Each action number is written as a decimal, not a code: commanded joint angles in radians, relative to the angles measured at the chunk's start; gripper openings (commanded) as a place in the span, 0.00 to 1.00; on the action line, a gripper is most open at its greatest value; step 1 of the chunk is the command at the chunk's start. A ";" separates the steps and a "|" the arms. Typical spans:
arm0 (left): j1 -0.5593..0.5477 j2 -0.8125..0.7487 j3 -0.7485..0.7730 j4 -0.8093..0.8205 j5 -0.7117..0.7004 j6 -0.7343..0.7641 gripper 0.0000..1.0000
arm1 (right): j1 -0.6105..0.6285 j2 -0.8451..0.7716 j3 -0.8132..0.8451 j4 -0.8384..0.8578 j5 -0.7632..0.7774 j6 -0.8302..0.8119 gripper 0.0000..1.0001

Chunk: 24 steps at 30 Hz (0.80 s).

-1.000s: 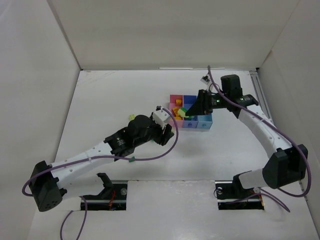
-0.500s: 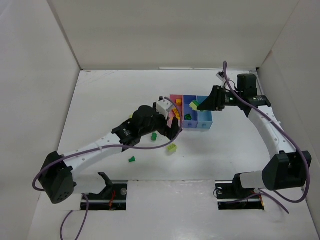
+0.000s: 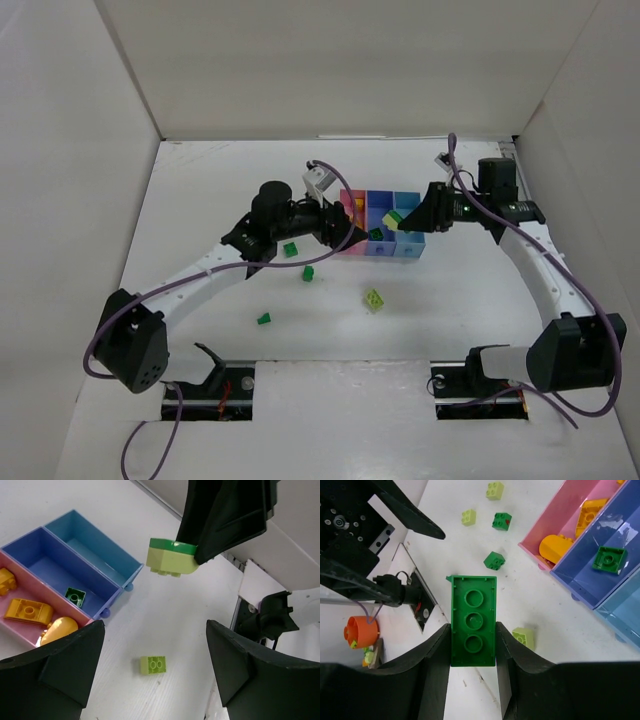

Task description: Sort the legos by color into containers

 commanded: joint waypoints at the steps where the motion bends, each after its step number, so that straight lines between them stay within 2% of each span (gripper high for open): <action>1: -0.001 -0.013 0.001 0.117 0.058 -0.056 0.80 | -0.006 -0.018 -0.019 0.055 -0.045 -0.030 0.00; 3: -0.001 0.012 0.001 0.210 0.100 -0.123 0.81 | -0.006 -0.029 -0.051 0.112 -0.072 0.010 0.00; 6: -0.001 0.071 0.026 0.254 0.145 -0.185 0.82 | 0.015 -0.039 -0.064 0.187 -0.137 0.022 0.00; 14: -0.010 0.168 0.078 0.358 0.246 -0.231 0.82 | 0.043 -0.079 -0.087 0.318 -0.215 0.106 0.00; 20: -0.010 0.168 0.057 0.524 0.315 -0.312 0.81 | 0.080 -0.079 -0.087 0.315 -0.194 0.107 0.00; 24: -0.010 0.188 0.057 0.602 0.335 -0.345 0.72 | 0.100 -0.069 -0.077 0.306 -0.169 0.107 0.00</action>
